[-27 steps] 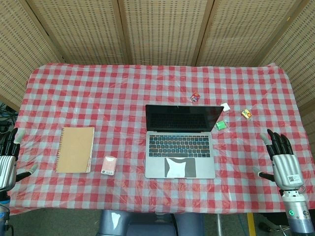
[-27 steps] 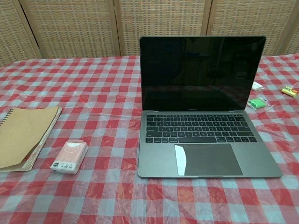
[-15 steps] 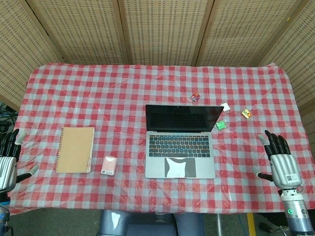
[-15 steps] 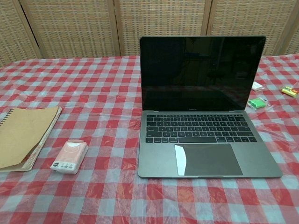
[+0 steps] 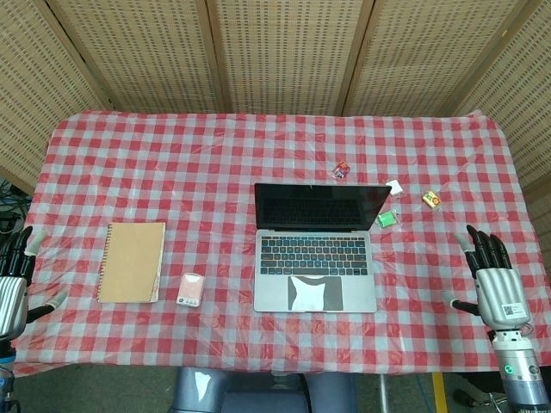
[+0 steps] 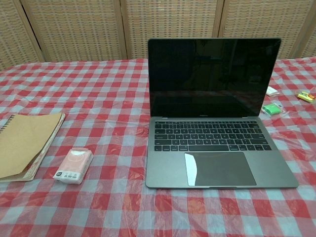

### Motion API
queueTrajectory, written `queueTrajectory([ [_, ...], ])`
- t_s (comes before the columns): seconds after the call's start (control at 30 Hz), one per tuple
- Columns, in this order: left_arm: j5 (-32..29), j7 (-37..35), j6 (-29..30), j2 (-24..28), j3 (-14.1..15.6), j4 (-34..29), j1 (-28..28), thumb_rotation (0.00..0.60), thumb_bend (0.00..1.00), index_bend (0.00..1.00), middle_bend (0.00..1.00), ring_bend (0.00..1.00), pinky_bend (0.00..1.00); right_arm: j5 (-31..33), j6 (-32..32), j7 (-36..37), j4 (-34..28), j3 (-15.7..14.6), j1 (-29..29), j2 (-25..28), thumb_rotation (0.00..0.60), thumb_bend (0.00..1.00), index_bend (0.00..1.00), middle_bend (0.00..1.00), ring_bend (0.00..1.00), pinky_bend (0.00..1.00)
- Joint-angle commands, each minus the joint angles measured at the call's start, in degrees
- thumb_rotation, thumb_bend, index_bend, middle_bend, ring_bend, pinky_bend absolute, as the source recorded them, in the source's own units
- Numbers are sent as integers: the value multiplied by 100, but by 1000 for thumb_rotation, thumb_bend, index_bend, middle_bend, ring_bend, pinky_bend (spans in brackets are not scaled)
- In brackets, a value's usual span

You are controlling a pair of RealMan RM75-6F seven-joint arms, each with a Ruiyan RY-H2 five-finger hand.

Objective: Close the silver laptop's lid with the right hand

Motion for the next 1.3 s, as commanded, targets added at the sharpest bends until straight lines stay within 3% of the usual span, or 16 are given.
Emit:
queueTrajectory([
  [0.03,25,34,20,-14,-2,8,1,600,100,0,0,0,0,67,-67,2,-48,71,57,40,600,83,0,0,0,0],
  [0.3,91,62,-44,-60,43,33,-28,600,106,0,0,0,0,312,-384,-371,-505,535,480,310,600,157,93,0,0,27],
  [0.63,94,235,-238,-228,20,252,-164,600,116,0,0,0,0,1517,-1412,-1405,-1217,1451,1495,451,600,205,155,29,0,81],
  [0.87,-64,86,-334,-255,-55,368,-202,600,116,0,0,0,0,2344,-2006,-2040,-1117,1879,2254,251,600,229,158,32,0,81],
  [1.17,-176,-38,-478,-251,-77,418,-253,600,116,0,0,0,0,3353,-2561,-2721,-1183,2214,3145,134,600,477,198,75,8,117],
  [1.3,-178,-119,-516,-251,-74,449,-278,600,116,0,0,0,0,3770,-2666,-3137,-1059,2235,3564,-31,600,678,223,100,36,156],
])
